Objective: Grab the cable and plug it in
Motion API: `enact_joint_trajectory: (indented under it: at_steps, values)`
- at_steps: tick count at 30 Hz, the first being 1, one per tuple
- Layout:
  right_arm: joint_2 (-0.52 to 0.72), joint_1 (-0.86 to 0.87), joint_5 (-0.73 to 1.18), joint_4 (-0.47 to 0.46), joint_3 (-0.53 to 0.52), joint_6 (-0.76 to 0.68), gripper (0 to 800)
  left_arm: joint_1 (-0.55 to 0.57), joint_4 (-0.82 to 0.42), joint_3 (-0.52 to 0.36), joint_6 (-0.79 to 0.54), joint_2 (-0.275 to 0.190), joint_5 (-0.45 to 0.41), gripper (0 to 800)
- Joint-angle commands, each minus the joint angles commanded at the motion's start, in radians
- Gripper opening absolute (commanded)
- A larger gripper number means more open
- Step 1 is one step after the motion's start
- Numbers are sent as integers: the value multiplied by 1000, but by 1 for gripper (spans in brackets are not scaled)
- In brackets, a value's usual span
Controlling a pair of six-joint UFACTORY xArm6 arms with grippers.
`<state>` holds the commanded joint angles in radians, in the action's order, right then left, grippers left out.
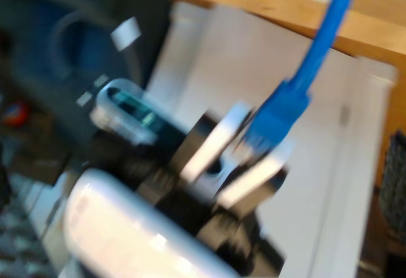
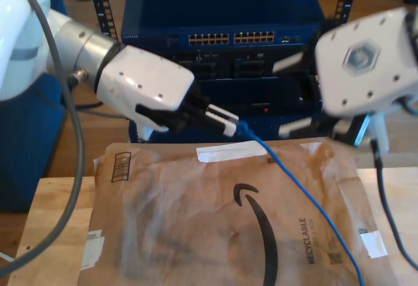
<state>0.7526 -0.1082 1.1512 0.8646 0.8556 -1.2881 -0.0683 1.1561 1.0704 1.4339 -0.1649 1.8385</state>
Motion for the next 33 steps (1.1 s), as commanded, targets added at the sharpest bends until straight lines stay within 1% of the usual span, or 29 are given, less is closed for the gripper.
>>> enact_joint_trajectory:
  at_steps: [1,4,5,6,9,12,13,15,18,19,23,31,33]
  values:
    - [12,-2,-12,2,2,21,796,-14,29,0,9,20,28,3]
    - [43,-2,-29,2,-2,44,796,-75,130,21,23,118,150,2]
    - [52,-2,-38,0,-3,54,796,-84,149,26,32,140,186,2]
    - [64,-2,-48,0,-6,61,796,-89,155,26,38,149,206,2]
    - [98,-3,-86,0,-12,84,796,-104,166,25,46,166,239,3]
    - [121,-28,-132,2,-15,94,797,-104,239,20,58,170,292,3]
    - [135,-51,-163,3,-31,104,797,-104,262,17,72,178,310,3]
    - [167,-130,-261,2,-66,153,797,-115,279,6,92,184,334,5]
    - [167,-302,-367,-6,-95,166,797,-121,279,5,103,184,367,5]
    - [166,-331,-393,-6,-104,166,796,-120,281,5,103,186,382,5]
    - [166,-345,-413,-8,-132,196,796,-120,307,9,104,232,448,5]
    - [166,-350,-423,-2,-167,196,796,-129,333,8,135,236,460,6]
    - [164,-379,-427,-2,-169,196,794,-135,345,2,135,236,462,7]
